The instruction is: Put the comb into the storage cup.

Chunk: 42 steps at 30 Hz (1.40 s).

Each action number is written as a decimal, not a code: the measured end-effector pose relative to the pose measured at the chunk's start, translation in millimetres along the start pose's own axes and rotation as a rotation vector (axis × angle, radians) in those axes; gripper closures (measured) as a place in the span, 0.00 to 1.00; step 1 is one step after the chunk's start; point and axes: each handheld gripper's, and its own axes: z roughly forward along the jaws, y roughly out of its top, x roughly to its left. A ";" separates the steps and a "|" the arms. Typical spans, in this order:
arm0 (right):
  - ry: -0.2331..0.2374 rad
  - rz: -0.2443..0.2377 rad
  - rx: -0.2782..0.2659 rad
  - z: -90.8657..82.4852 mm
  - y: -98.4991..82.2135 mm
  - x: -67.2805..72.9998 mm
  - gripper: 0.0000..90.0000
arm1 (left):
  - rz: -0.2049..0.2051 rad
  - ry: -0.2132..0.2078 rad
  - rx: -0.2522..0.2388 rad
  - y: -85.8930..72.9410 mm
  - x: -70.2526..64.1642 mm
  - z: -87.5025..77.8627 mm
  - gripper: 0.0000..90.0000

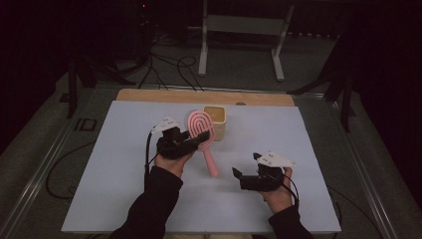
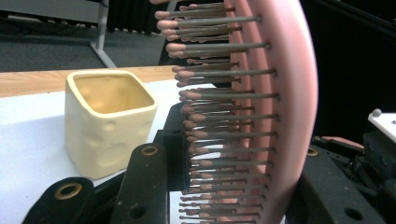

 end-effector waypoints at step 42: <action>-0.086 0.021 -0.193 -39.4 -57.5 -27.5 0.10 | 0.065 0.017 -0.033 40.2 4.7 -6.9 0.72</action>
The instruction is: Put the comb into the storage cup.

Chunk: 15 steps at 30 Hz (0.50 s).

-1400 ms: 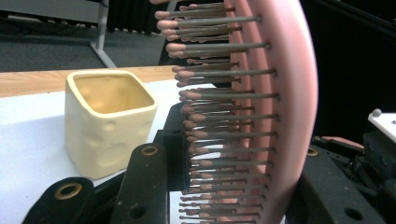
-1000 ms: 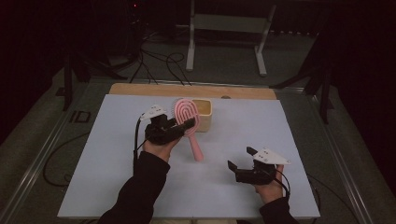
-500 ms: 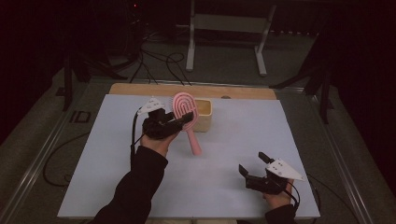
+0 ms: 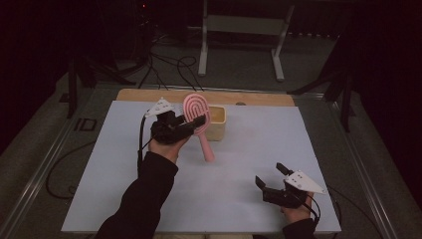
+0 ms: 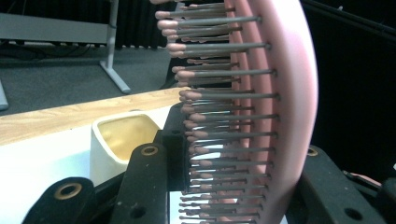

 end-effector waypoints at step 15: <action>0.010 -0.004 0.015 3.3 -1.9 1.4 0.10 | 0.003 0.004 -0.018 12.8 8.2 -1.4 0.72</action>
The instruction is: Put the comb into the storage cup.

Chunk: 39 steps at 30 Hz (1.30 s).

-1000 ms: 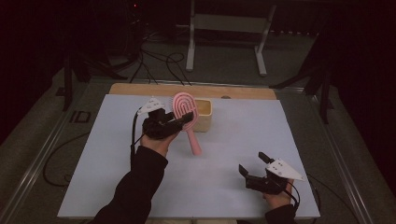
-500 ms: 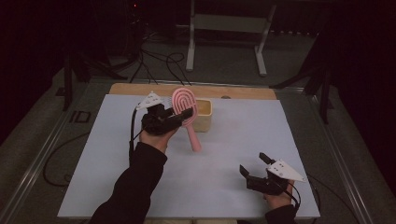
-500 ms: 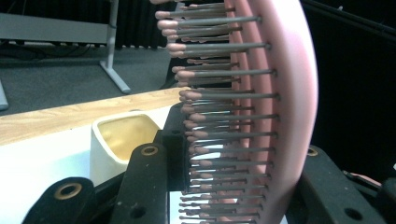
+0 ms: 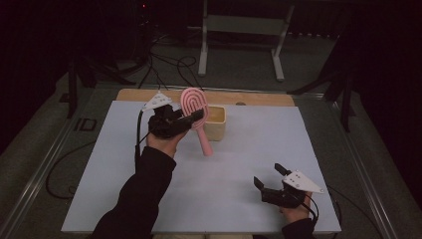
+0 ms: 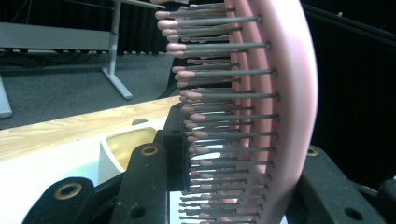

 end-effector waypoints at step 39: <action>0.017 0.006 0.010 3.0 -1.5 0.2 0.11 | 0.034 0.036 -0.011 21.3 9.2 10.6 0.72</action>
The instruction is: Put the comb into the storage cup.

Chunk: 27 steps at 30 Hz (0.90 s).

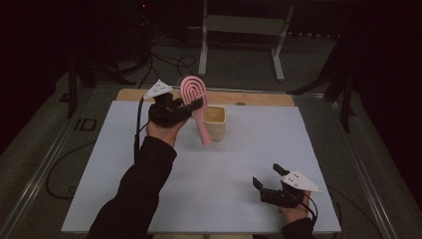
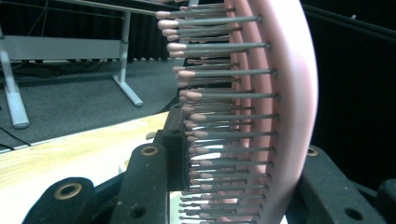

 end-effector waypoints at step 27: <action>0.007 0.002 0.005 0.6 -0.1 1.0 0.11 | 0.003 0.034 0.003 4.0 5.5 7.7 0.72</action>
